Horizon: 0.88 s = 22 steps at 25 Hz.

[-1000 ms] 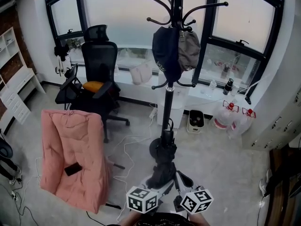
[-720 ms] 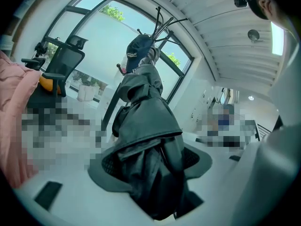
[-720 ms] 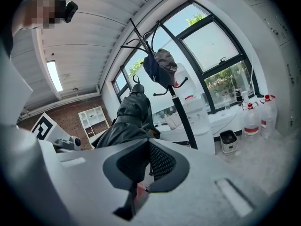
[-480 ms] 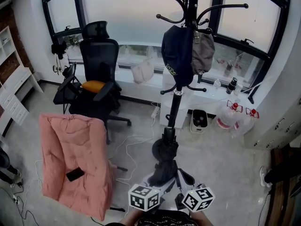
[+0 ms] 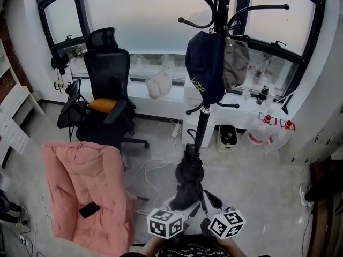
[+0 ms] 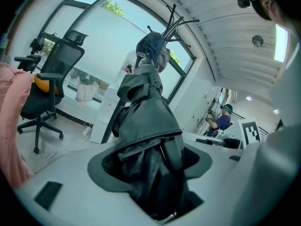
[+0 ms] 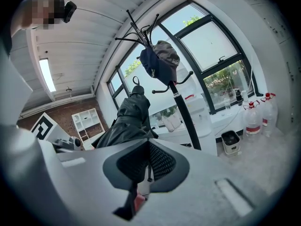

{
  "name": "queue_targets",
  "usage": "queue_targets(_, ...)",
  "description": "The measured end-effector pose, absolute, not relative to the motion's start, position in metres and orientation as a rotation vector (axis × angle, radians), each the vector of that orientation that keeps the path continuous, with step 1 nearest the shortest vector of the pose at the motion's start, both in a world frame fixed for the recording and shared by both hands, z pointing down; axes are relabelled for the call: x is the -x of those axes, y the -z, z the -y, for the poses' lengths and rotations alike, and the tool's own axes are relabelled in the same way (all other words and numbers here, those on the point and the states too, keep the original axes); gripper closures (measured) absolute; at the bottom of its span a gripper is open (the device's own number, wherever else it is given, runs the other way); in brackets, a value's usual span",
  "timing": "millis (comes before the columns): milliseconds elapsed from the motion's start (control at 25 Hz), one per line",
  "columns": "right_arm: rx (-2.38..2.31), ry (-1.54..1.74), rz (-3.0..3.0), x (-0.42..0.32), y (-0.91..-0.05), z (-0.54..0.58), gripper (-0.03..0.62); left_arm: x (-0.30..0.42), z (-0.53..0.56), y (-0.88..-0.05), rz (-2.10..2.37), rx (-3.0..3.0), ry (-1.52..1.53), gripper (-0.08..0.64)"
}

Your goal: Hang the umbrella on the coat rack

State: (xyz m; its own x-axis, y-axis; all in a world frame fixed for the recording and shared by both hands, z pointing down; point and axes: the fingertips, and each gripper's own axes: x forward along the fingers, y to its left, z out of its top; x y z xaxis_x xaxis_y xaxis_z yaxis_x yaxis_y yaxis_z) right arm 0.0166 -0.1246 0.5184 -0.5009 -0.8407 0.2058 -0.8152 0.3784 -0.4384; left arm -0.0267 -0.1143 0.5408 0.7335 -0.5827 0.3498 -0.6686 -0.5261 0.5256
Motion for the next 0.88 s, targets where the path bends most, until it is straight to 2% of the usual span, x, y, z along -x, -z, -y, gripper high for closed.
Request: queue_targets(880, 1.506, 0.773, -2.59, -0.014, -0.52, 0.174, 0.588, 0.029, 0.163, -0.543, 0.965, -2.25, -0.187, 0.275)
